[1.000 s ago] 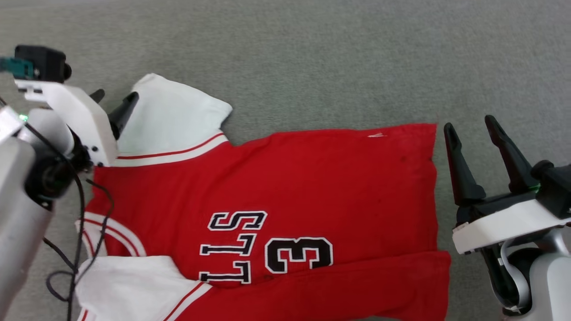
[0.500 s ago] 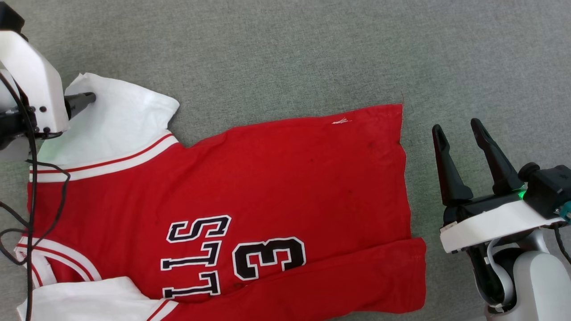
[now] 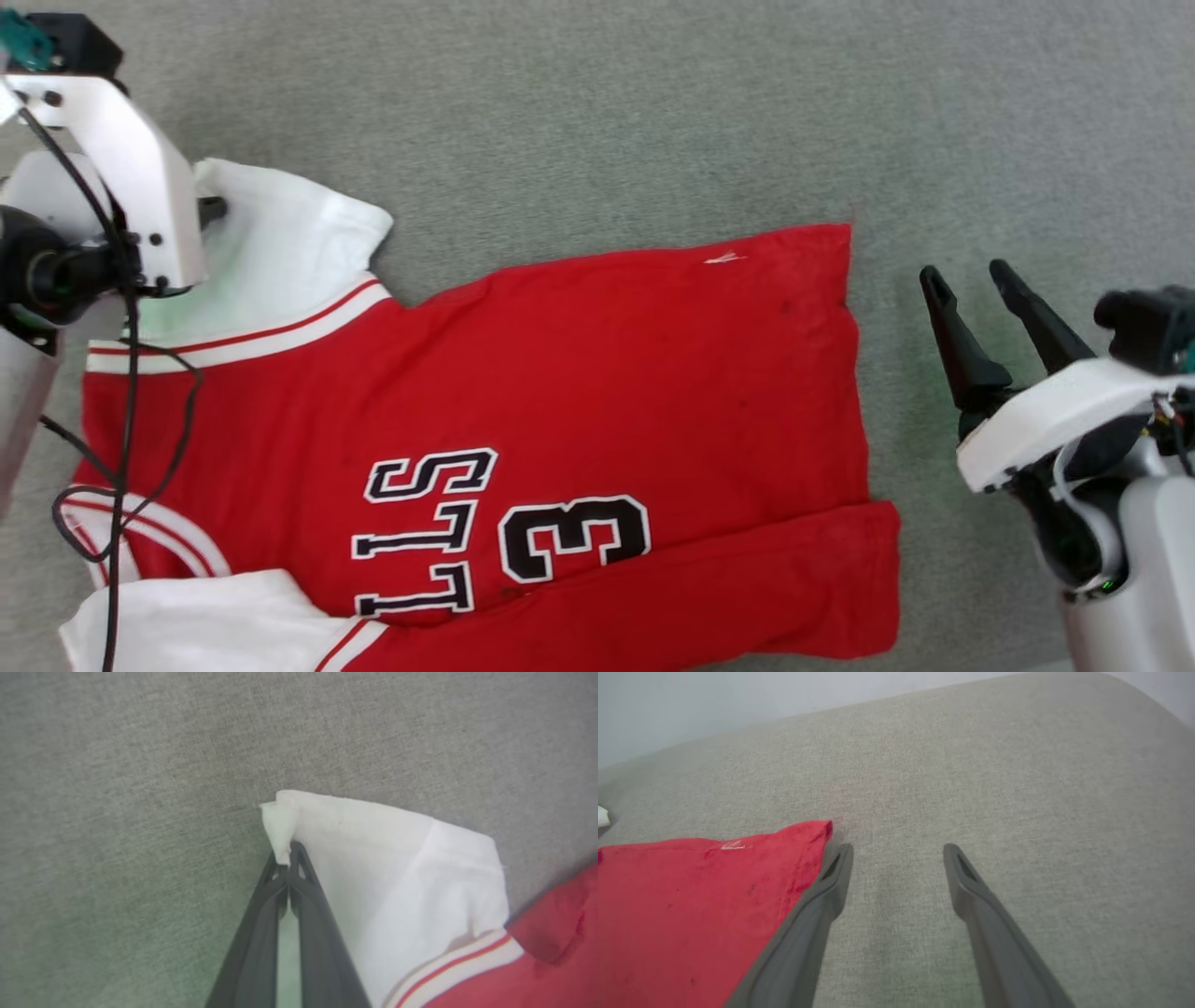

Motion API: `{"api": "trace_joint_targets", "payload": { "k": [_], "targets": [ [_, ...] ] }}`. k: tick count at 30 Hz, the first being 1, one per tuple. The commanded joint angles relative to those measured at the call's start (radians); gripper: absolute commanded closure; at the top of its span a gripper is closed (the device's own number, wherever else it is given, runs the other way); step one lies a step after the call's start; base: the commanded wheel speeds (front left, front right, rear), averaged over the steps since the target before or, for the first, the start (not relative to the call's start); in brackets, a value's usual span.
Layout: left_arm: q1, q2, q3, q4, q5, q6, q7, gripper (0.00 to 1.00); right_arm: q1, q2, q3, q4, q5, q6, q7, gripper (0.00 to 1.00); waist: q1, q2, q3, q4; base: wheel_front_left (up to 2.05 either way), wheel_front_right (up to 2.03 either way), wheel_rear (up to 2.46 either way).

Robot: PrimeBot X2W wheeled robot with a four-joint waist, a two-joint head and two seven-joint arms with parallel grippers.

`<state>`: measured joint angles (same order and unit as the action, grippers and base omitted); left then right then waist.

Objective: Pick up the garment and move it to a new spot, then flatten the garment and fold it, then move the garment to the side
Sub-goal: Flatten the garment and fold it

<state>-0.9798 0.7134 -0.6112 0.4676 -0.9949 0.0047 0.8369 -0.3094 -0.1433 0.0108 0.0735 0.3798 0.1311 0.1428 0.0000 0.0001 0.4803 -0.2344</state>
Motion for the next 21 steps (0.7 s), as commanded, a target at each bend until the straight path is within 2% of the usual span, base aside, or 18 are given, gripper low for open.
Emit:
{"api": "trace_joint_targets", "payload": {
  "k": [1,6,11,21],
  "targets": [
    [0.01,-0.007,-0.007,-0.006,0.01,-0.006,-0.013,1.0,-0.036,-0.029,0.014,0.022,0.028,-0.001,0.045,0.0,0.0,-0.0001,-0.009,0.023,0.0,0.0,0.0],
    [-0.029,-0.012,-0.001,-0.05,0.038,-0.022,-0.069,1.0,-0.106,-0.127,0.079,0.066,0.124,-0.001,0.235,0.0,0.0,-0.0001,-0.004,0.073,0.0,0.0,0.0],
    [-0.043,-0.008,0.002,-0.098,0.053,-0.022,-0.099,1.0,-0.183,-0.189,0.132,0.078,0.19,-0.001,0.393,0.0,0.0,-0.0001,0.017,0.118,0.0,0.0,0.0],
    [-0.032,-0.019,0.0,-0.144,0.062,-0.032,-0.142,1.0,-0.283,-0.238,0.233,0.135,0.239,-0.001,0.594,0.0,0.0,-0.0001,0.044,0.174,0.0,0.0,0.0]
  ]
}}
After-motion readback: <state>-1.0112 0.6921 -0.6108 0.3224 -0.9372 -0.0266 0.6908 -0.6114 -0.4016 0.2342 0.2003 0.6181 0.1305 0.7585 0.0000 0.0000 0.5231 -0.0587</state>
